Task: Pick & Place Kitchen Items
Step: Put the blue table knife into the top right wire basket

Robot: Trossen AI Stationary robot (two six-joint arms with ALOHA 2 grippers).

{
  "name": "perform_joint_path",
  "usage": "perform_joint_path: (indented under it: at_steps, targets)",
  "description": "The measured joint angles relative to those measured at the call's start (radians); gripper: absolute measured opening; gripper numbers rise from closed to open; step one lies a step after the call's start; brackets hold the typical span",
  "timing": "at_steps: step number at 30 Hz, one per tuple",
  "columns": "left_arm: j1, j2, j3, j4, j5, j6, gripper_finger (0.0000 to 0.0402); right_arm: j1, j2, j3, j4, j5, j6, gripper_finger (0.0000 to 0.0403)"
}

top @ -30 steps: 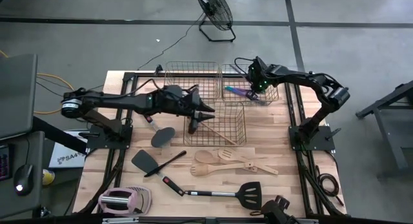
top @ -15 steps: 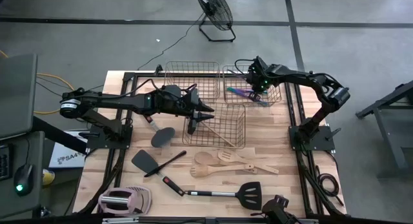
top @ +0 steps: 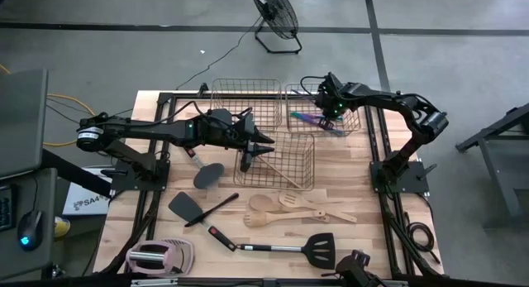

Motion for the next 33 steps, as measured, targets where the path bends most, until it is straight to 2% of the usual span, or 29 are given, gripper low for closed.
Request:
perform_joint_path:
  at_steps: [12, 24, 33]
  targets:
    - [0.0, 0.001, 0.0, 0.0, -0.003, -0.007, 0.012, -0.005, 0.0, 0.0, -0.025, 0.002, -0.017, 0.0003]
    - [0.0, 0.001, 0.0, 0.001, -0.005, -0.007, 0.012, -0.007, 0.0, 0.0, -0.023, -0.034, 0.089, 0.0003]
    - [0.0, 0.001, 0.0, 0.001, -0.007, -0.007, 0.012, -0.007, 0.0, -0.006, -0.012, -0.053, 0.09, 0.0003]
